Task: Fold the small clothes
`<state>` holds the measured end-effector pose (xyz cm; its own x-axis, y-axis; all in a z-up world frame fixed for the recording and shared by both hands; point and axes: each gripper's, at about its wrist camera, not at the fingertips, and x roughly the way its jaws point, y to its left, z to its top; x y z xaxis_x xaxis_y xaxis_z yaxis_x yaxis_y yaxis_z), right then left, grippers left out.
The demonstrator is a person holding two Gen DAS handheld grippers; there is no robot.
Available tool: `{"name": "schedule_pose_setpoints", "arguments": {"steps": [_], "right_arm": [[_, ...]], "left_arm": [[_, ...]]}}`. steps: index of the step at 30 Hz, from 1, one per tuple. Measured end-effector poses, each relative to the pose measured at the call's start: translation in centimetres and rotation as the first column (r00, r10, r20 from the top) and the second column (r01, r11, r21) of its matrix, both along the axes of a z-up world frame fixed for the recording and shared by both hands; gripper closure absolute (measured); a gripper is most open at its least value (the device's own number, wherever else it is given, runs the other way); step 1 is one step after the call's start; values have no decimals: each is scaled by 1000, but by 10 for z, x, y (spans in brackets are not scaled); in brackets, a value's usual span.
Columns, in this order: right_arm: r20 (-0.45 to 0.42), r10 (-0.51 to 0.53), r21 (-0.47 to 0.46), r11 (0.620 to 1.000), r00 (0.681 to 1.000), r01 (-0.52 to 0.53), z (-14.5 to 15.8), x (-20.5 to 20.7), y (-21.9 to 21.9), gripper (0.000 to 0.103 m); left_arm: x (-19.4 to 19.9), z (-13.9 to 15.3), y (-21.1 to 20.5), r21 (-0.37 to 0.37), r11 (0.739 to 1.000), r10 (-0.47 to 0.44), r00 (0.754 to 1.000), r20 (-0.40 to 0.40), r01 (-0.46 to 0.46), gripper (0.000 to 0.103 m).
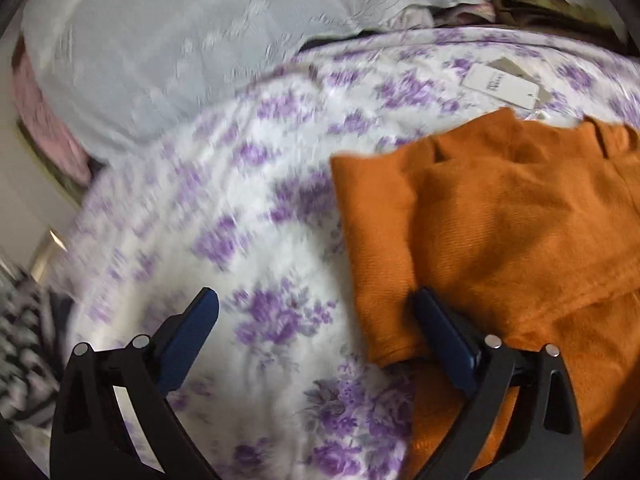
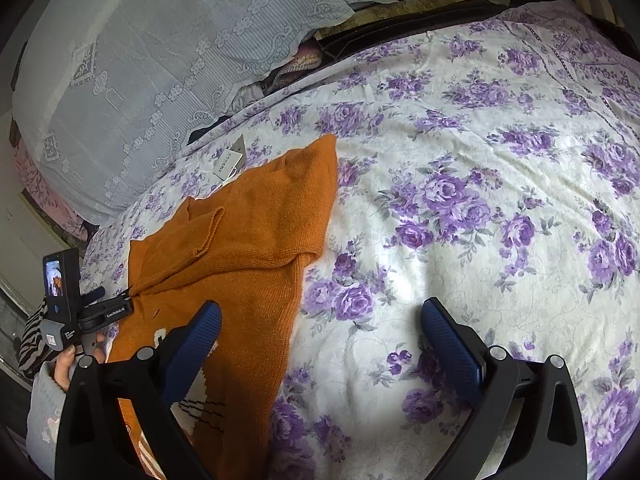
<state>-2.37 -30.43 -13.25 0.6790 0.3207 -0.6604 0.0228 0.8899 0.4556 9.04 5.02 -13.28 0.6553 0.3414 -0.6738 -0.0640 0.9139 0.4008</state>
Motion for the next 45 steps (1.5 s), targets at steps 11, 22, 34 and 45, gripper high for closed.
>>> {"name": "schedule_pose_setpoints", "arguments": {"steps": [11,22,34,45], "right_arm": [[-8,-8,-22,1000,1000,8,1,2,4,3],[-61,-71,-37,997,996,69,17,11,10,3],[-64,105,-237,964,992,-118,39,121,128,3],[-50,65,-295,952,997,-77,23,114,120,3]], "left_arm": [[23,8,-70,-247,946,-236,969,-75,211,5],[2,40,-67,-329,890,-309,948,76,317,5],[41,36,17,-364,931,1,999,45,16,5],[51,15,28,-347,937,39,999,-27,-47,5]]}}
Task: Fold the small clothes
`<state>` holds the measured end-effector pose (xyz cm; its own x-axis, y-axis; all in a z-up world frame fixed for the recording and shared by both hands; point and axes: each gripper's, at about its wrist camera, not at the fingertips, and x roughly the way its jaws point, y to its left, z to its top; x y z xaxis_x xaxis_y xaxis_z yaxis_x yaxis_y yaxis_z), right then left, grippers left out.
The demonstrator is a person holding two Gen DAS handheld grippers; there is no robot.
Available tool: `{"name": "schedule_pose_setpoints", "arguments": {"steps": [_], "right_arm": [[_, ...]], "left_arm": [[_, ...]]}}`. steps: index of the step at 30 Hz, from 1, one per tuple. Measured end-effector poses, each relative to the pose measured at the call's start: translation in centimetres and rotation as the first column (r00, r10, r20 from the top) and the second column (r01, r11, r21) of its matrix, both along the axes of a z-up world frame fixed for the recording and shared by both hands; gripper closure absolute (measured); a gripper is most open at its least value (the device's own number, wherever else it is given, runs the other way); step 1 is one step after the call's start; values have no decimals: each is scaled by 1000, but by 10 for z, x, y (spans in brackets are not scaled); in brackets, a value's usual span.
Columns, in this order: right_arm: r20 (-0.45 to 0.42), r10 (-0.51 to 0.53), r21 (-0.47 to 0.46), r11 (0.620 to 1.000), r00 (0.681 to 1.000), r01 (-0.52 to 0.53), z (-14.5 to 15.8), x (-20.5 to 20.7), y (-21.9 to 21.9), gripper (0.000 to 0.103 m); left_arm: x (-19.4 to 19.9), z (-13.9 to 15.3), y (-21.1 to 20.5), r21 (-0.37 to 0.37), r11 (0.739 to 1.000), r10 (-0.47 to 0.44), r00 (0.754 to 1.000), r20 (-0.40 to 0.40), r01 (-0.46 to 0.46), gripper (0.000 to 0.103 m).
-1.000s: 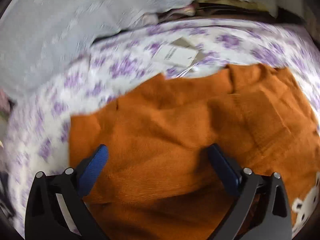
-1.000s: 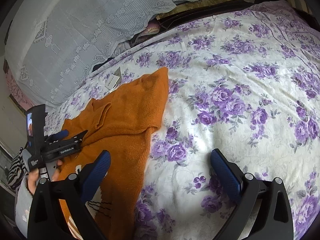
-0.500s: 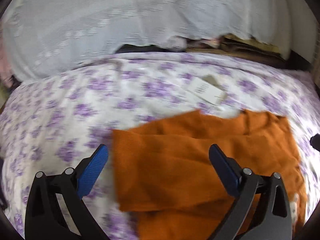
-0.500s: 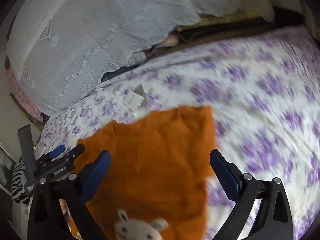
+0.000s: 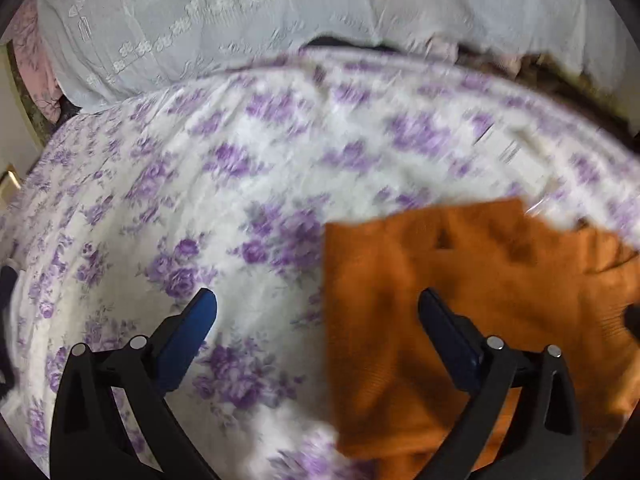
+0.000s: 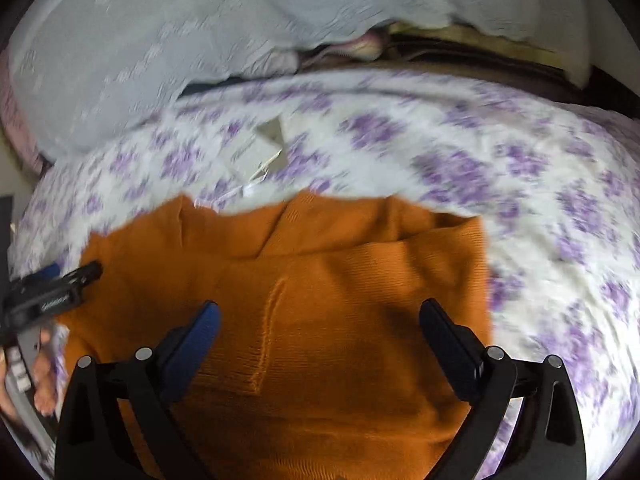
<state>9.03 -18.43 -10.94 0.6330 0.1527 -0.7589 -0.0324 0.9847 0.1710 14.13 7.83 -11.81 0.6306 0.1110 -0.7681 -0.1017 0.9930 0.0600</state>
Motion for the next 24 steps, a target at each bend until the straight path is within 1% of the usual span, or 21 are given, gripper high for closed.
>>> {"name": "schedule_pose_setpoints", "arguments": {"steps": [1,2,3,4,5,6,8,10,11,12,13,14,16,18,20,21,22,23,24], "right_arm": [[-9,18,-2,1000,1000,-18,-1,0,1,3],[-22,26,-16,1000,999,-26,-4,3,1,3],[-41,25,-37,999,999,-27,-11,7,-1,3],[-63,26,-54,998,998,-29,-19,11,-2,3],[-53,30,-56,998,998,-33,-25,11,-3,3],[-42,28,-57,998,999,-31,-22,9,-2,3],[-42,29,-60,998,999,-31,-14,6,0,3],[-8,41,3,999,999,-41,-5,-1,-5,3],[16,53,83,995,998,-54,0,-6,-10,3],[31,72,187,979,997,-76,3,-9,-18,3],[32,81,261,961,996,-87,3,-10,-23,3],[18,84,358,930,996,-85,2,-8,-30,3],[-13,67,471,880,998,-53,-2,-5,-43,3],[-31,62,530,847,998,-36,-7,-1,-47,3],[-64,65,572,820,996,-17,-16,1,-49,3],[-85,68,574,819,994,-7,-20,3,-48,3],[-96,78,561,828,992,-10,-26,5,-45,3],[-82,86,544,838,993,-28,-26,5,-42,3],[-62,96,522,852,993,-49,-25,0,-39,3]], "left_arm": [[-2,3,-3,-9,1000,-16,1000,5,16,5],[-3,2,-6,5,1000,-26,1000,0,26,5],[-1,-5,-12,43,998,-41,999,-24,42,5],[4,-21,-21,86,994,-65,994,-85,72,4],[5,-28,-23,95,992,-75,991,-107,85,4],[0,-26,-24,98,993,-57,996,-67,63,4],[-5,-15,-30,124,989,-70,996,-62,77,5],[-16,-3,-34,117,989,-92,996,-9,92,5],[-20,1,-36,108,990,-96,995,6,95,5],[-22,6,-37,95,990,-105,994,20,103,5],[-25,9,-38,88,990,-112,993,33,109,5],[-26,12,-38,86,990,-114,993,43,110,5],[-27,12,-37,91,991,-106,993,42,102,5],[-26,14,-34,71,993,-96,995,35,94,5],[-28,15,-33,21,992,-124,992,28,124,5],[-28,12,-36,4,989,-147,989,15,147,5],[-29,7,-39,0,986,-168,986,-6,168,5],[-29,-5,-49,15,978,-206,977,-62,207,5],[-28,-16,-55,45,973,-219,970,-101,224,4]]}}
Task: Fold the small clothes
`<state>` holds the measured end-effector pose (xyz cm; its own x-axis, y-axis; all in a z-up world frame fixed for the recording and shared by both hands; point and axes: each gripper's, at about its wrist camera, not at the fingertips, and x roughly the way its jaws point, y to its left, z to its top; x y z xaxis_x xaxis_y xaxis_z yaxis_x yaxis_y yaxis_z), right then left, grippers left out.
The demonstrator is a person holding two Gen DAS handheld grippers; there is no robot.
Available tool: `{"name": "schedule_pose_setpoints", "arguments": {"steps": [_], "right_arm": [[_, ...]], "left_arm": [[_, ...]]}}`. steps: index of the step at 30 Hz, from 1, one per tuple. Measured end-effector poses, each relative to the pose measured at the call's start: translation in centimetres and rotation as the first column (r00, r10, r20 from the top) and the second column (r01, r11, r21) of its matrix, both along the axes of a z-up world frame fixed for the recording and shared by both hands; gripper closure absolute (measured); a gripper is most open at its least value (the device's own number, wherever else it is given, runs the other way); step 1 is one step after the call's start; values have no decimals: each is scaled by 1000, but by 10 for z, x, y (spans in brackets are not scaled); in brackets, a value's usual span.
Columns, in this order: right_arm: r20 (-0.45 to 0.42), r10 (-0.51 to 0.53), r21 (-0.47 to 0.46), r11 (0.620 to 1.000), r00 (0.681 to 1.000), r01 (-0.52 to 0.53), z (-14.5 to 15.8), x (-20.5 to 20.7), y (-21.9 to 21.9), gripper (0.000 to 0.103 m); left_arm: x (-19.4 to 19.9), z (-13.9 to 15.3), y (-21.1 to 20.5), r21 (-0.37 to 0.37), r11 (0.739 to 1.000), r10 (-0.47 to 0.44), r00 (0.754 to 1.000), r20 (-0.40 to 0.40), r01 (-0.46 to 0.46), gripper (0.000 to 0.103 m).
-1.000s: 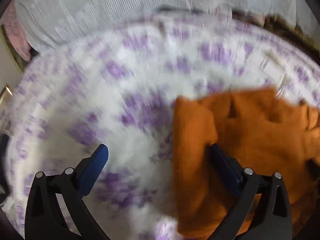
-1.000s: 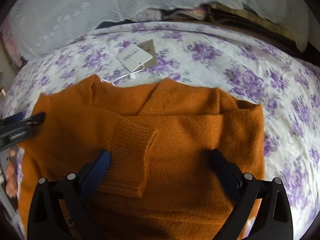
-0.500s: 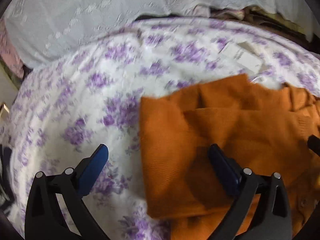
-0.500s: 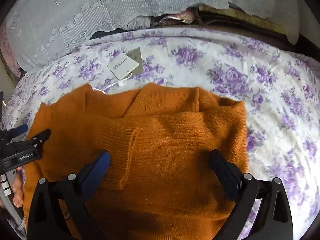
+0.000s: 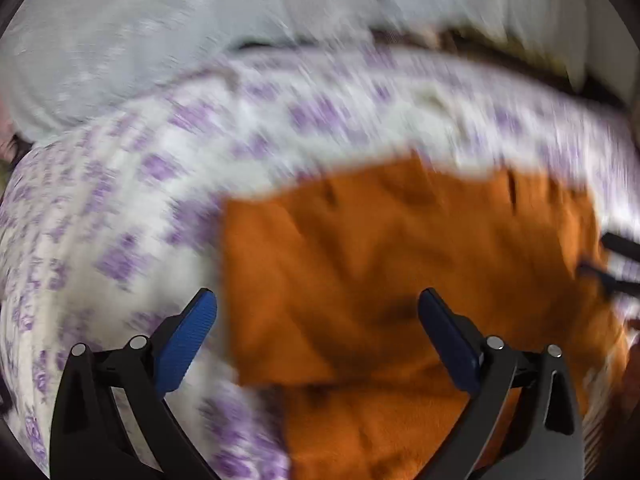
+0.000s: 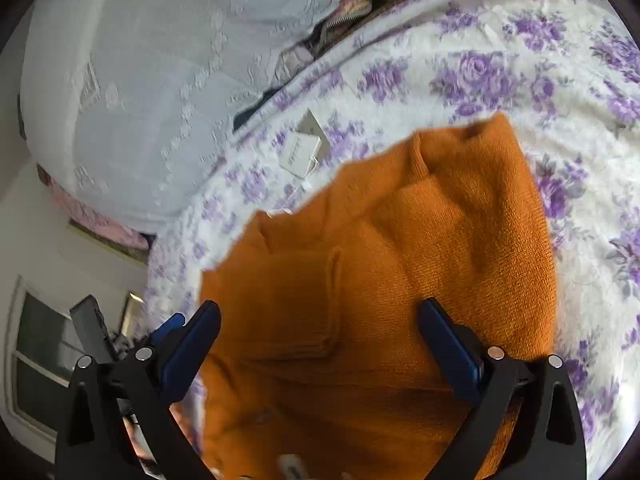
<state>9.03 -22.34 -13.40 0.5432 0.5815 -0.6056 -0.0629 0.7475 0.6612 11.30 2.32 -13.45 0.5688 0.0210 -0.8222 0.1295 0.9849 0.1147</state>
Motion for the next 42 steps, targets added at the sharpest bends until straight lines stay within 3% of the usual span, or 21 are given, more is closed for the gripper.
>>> {"name": "schedule_pose_setpoints", "arguments": {"steps": [1,3,7,12,16,19,22,25,27,30,32,35,37,42], "right_arm": [[6,10,-24,1000,1000,-10,3,-2,4,3],[-9,-12,-17,1000,1000,12,8,-11,-1,3],[-19,-27,116,993,999,29,14,-28,-20,3],[-53,-29,133,991,998,36,0,-55,-35,3],[57,-9,151,989,998,0,-6,-82,-43,3],[116,7,89,996,993,-17,-8,-90,-35,3],[115,26,7,1000,993,-27,-7,-88,-26,3],[118,25,1,1000,993,-25,-6,-89,-24,3],[106,5,31,999,994,-8,-2,-87,-26,3],[119,-30,209,978,992,5,10,-80,-35,3],[141,-5,267,963,990,-33,22,-67,-29,5],[145,48,184,980,988,-74,31,-44,-12,21],[105,51,142,988,993,-66,26,-25,-5,48],[-19,60,69,996,998,-58,-4,4,9,56]], "left_arm": [[-3,-7,-3,31,1000,4,1000,10,-4,4],[-11,0,1,8,1000,30,999,26,-30,5],[-34,19,26,-105,993,55,997,57,-49,5],[-54,19,74,-200,967,163,987,7,-158,5],[-72,6,99,-266,940,205,977,-55,-212,5],[-84,-4,95,-233,949,202,977,-72,-214,5],[-91,-9,76,-139,973,178,983,-46,-183,5],[-93,-10,69,-100,980,169,985,-29,-171,5],[-91,-9,72,-125,976,176,984,-30,-178,5],[-87,-9,76,-160,968,190,981,-42,-195,5],[-86,-12,73,-151,969,191,980,-47,-196,5],[-86,-12,69,-127,974,186,982,-37,-189,5],[-86,-12,70,-131,973,187,982,-39,-190,5],[-84,-14,72,-141,971,190,981,-47,-195,4]]}}
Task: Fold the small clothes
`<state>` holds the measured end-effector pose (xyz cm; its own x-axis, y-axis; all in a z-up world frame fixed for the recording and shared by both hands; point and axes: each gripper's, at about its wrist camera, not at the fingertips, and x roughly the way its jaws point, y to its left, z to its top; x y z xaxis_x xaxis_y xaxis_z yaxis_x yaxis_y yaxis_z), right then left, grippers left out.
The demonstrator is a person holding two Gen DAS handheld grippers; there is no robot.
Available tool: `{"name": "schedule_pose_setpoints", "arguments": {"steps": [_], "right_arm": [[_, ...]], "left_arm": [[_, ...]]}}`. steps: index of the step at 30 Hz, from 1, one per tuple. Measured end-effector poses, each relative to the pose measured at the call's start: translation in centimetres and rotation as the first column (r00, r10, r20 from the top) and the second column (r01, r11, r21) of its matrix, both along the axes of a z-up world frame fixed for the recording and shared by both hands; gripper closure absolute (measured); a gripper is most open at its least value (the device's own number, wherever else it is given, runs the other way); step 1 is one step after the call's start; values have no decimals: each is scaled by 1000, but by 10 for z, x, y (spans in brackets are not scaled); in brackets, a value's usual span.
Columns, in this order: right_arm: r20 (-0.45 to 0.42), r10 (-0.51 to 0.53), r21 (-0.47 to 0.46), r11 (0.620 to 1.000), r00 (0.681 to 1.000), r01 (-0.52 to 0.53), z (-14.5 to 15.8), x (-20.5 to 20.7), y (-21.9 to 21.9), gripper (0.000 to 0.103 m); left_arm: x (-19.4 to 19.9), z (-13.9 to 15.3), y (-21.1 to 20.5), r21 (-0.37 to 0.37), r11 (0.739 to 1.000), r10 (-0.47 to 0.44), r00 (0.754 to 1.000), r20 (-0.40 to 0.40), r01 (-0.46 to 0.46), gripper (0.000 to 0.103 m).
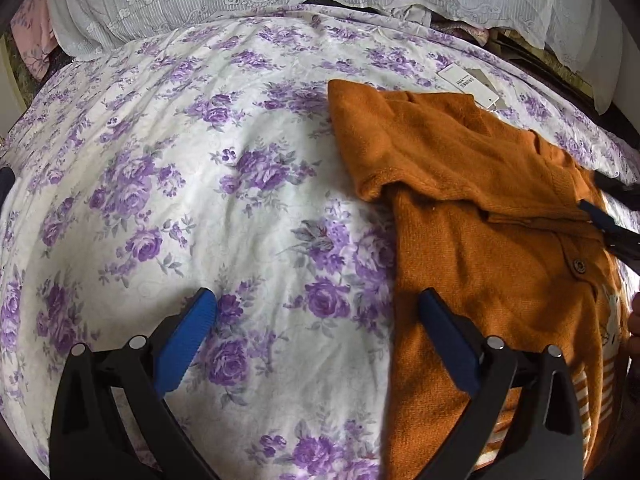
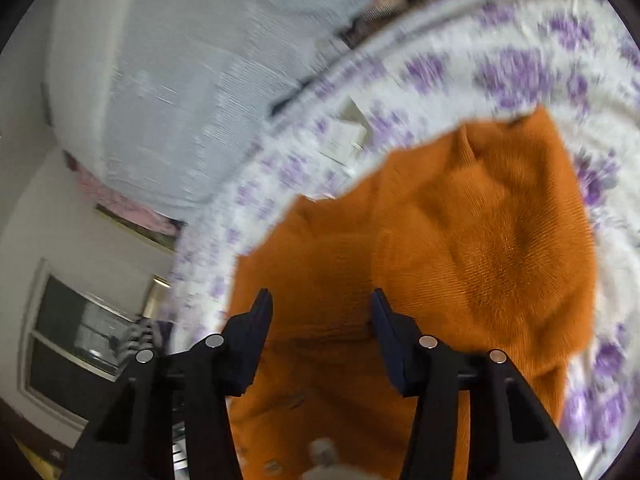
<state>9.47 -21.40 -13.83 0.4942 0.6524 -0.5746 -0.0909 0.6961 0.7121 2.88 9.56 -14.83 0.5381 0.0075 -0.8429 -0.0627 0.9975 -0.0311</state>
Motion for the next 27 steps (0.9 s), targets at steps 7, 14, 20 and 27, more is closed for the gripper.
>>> {"name": "schedule_pose_setpoints", "arguments": {"steps": [7,14,20,27], "right_arm": [[-4,-36,30,999,999,37,-9,2,-11,80],[-20,-11,-7,1000,1000,10,-10,5,-4,68],[60,-12,25,1000,998,10,0,3,5,91],[140,-111,-78,989,984,123,19,-12,-38,98]], "left_arm": [[2,-1,-1,10,1000,0,1000,-1,0,4],[1,-1,0,17,1000,-1,1000,1,1,4],[1,-1,0,13,1000,0,1000,2,0,4],[4,7,5,9,1000,11,1000,13,-11,4]]}}
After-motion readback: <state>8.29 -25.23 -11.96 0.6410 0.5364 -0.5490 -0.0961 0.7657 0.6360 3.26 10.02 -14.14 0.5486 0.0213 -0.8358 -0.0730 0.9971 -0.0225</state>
